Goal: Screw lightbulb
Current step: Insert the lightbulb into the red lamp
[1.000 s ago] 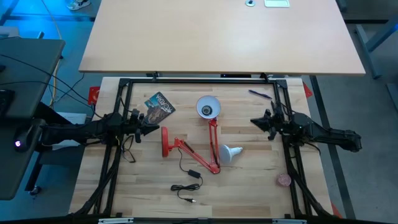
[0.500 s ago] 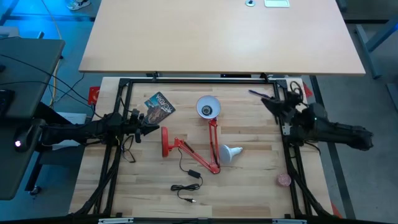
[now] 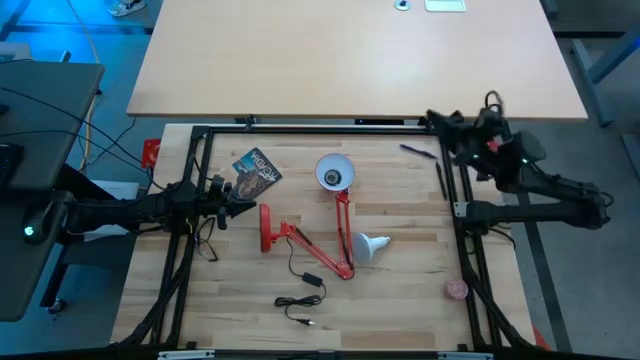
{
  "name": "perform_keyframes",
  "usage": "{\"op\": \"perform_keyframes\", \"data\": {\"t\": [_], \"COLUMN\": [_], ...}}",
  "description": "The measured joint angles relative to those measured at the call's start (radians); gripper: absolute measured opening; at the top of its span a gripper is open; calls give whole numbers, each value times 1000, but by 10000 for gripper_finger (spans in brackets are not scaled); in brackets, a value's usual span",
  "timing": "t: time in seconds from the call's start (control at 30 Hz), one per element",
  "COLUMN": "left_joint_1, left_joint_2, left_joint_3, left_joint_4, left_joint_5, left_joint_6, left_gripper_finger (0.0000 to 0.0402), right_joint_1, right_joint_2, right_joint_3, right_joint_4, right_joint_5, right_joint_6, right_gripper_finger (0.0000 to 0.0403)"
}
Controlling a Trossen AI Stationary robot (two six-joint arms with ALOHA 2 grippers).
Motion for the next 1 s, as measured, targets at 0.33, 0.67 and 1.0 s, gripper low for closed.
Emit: {"op": "perform_keyframes", "data": {"t": [0.33,0.67,1.0], "left_joint_1": [0,0,0], "left_joint_2": [0,0,0], "left_joint_3": [0,0,0], "left_joint_4": [0,0,1], "left_joint_5": [0,0,0], "left_joint_6": [0,0,-2], "left_gripper_finger": [1,1,1], "right_joint_1": [1,138,312], "right_joint_2": [286,576,749], "right_joint_3": [422,689,492], "right_joint_4": [-911,-1727,-1548], "right_joint_5": [-223,-545,-456], "right_joint_6": [217,191,-341], "right_gripper_finger": [38,254,307]}}
